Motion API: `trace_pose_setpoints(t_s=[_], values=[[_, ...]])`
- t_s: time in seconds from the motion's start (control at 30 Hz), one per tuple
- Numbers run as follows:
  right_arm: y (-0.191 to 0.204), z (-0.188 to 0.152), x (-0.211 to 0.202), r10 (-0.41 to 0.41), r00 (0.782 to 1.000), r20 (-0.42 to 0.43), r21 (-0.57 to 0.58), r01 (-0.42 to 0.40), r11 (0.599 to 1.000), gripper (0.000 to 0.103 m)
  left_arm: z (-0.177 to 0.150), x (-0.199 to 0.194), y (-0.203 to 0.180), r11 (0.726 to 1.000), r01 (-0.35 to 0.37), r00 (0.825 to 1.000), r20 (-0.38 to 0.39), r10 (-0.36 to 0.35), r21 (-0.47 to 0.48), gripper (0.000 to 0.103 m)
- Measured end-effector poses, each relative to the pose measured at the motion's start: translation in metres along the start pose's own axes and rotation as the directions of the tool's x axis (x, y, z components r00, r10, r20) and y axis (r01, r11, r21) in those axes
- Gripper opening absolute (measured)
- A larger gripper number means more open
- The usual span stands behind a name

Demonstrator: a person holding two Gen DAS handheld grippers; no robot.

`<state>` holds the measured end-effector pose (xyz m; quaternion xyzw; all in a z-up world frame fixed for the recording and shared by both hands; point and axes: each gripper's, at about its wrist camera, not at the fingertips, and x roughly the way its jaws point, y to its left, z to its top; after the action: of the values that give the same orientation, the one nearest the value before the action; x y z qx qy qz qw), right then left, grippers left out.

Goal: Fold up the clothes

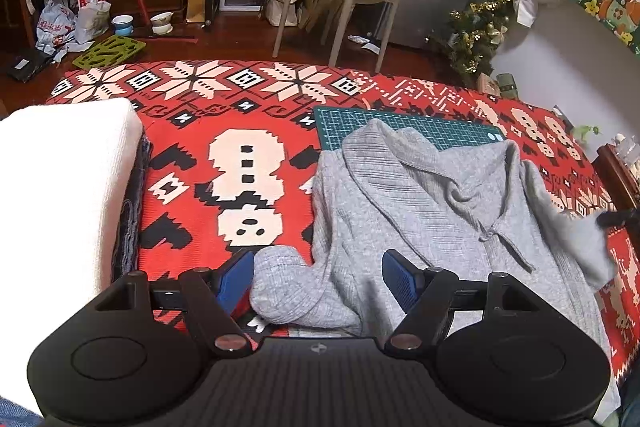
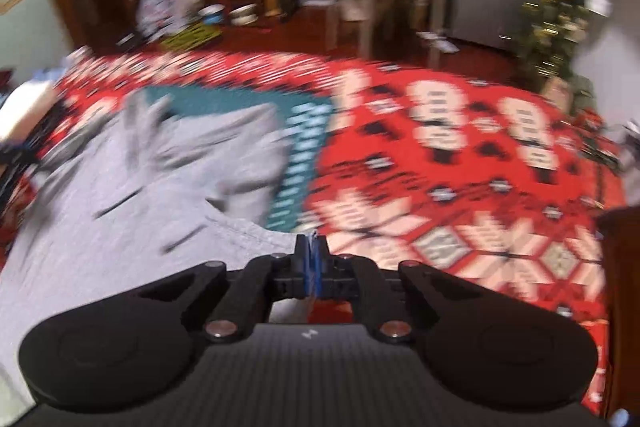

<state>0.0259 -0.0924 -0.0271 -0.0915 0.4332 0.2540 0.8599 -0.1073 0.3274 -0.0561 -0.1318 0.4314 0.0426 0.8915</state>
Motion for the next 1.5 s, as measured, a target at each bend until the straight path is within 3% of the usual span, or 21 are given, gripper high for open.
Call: trace_pose_setpoints(t_s=[0.13, 0.4, 0.7, 0.87, 0.93, 1.03, 1.2, 1.37, 1.5], values=[[-0.044, -0.001, 0.001, -0.084, 0.996, 0.004, 0.102, 0.083, 0.991, 0.002, 0.000, 0.000, 0.001, 1.000, -0.005, 1.000, -0.002, 0.005, -0.006, 0.070], [-0.099, -0.016, 0.005, -0.172, 0.984, -0.041, 0.264, 0.177, 0.948, 0.002, 0.000, 0.002, 0.002, 1.000, -0.013, 1.000, -0.003, 0.013, -0.002, 0.070], [-0.101, -0.013, -0.015, -0.227, 0.974, -0.009, 0.315, 0.218, 0.924, 0.001, -0.001, -0.001, 0.008, 1.000, -0.023, 1.000, 0.000, 0.023, -0.008, 0.070], [-0.099, -0.015, 0.010, -0.242, 0.968, -0.059, 0.290, 0.249, 0.924, 0.003, -0.001, 0.000, 0.007, 1.000, -0.023, 1.000, -0.003, 0.023, -0.020, 0.070], [-0.097, -0.018, 0.015, -0.224, 0.973, -0.058, 0.285, 0.232, 0.930, 0.006, -0.001, -0.002, 0.005, 1.000, -0.018, 1.000, 0.000, 0.018, -0.014, 0.070], [-0.093, -0.021, 0.013, -0.196, 0.980, -0.042, 0.277, 0.199, 0.940, 0.029, -0.001, -0.004, 0.003, 1.000, -0.010, 1.000, 0.004, 0.010, -0.002, 0.070], [-0.089, -0.029, -0.015, -0.136, 0.991, -0.010, 0.309, 0.132, 0.942, 0.030, -0.002, 0.001, 0.004, 1.000, -0.011, 1.000, -0.004, 0.011, -0.005, 0.070], [-0.068, -0.058, -0.018, 0.022, 0.995, -0.101, 0.345, 0.014, 0.939, 0.028, -0.004, -0.002, 0.005, 1.000, -0.014, 1.000, -0.007, 0.014, -0.001, 0.070], [-0.050, -0.074, -0.012, 0.072, 0.985, -0.159, 0.356, -0.011, 0.934, 0.025, -0.003, -0.004, 0.007, 1.000, -0.019, 1.000, -0.005, 0.019, -0.006, 0.070]])
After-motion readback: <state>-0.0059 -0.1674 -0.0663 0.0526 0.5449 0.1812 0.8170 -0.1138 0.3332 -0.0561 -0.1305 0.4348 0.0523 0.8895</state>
